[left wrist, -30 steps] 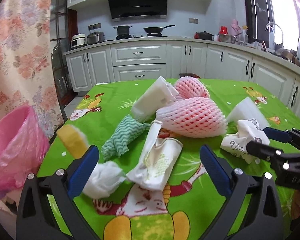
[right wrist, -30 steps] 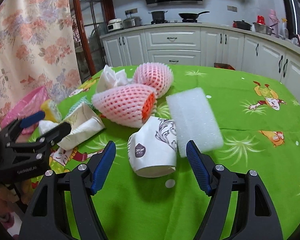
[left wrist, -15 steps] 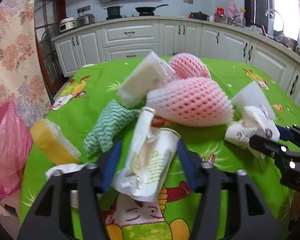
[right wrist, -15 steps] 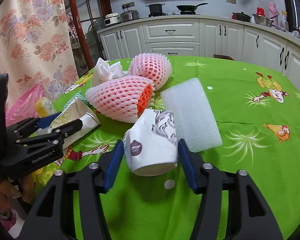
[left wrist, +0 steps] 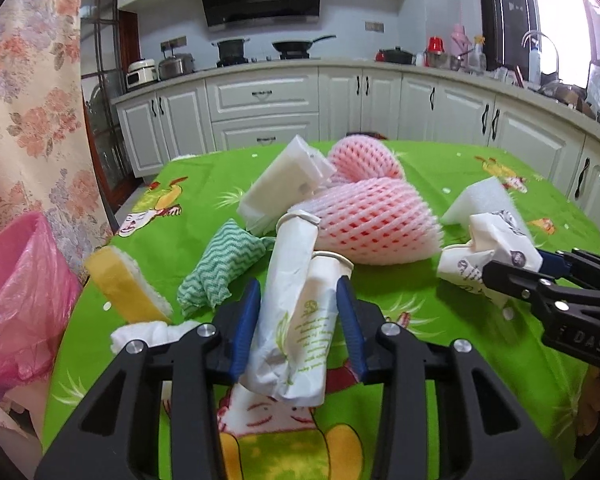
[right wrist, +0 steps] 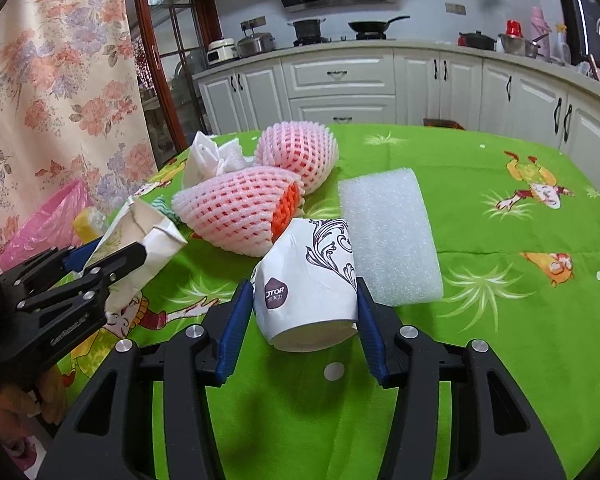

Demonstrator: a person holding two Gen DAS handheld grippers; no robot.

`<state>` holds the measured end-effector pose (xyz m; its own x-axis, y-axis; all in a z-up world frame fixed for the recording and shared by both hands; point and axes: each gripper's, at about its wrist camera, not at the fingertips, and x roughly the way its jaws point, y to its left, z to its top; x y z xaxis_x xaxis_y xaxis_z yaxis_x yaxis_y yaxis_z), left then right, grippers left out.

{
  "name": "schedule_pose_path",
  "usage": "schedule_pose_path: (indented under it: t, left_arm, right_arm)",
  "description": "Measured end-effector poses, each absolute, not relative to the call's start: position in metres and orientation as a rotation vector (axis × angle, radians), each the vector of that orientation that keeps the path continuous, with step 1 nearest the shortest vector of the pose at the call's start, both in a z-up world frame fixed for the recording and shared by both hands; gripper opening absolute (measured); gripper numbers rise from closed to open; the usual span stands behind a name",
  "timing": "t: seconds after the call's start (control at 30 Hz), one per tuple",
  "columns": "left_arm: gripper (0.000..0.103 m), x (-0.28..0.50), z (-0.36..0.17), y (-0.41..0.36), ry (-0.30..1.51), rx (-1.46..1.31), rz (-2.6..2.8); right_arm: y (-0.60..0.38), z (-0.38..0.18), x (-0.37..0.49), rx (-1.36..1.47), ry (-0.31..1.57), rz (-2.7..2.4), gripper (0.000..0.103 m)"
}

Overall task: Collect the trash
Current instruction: 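Grasp the white paper cup with the right tool while the left tool grasps the white tube, then lift the cup and tube and carry them toward the pink bin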

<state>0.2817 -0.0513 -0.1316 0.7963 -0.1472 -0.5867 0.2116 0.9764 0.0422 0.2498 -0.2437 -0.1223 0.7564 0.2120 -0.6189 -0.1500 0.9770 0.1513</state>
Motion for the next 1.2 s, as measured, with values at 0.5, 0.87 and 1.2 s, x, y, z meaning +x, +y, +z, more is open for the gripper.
schedule_pose_path:
  t: [0.5, 0.87, 1.2]
  left_arm:
    - [0.038, 0.230, -0.111, -0.035, 0.551, 0.048, -0.195]
    - [0.038, 0.205, -0.095, 0.016, 0.504, -0.034, -0.121]
    - [0.038, 0.194, -0.072, 0.073, 0.438, -0.101, -0.012]
  right_arm:
    - [-0.222, -0.100, 0.223, 0.032, 0.606, 0.210, 0.048]
    - [-0.174, -0.086, 0.224, 0.004, 0.573, 0.325, 0.048]
    - [-0.115, -0.064, 0.233, -0.022, 0.513, 0.462, 0.049]
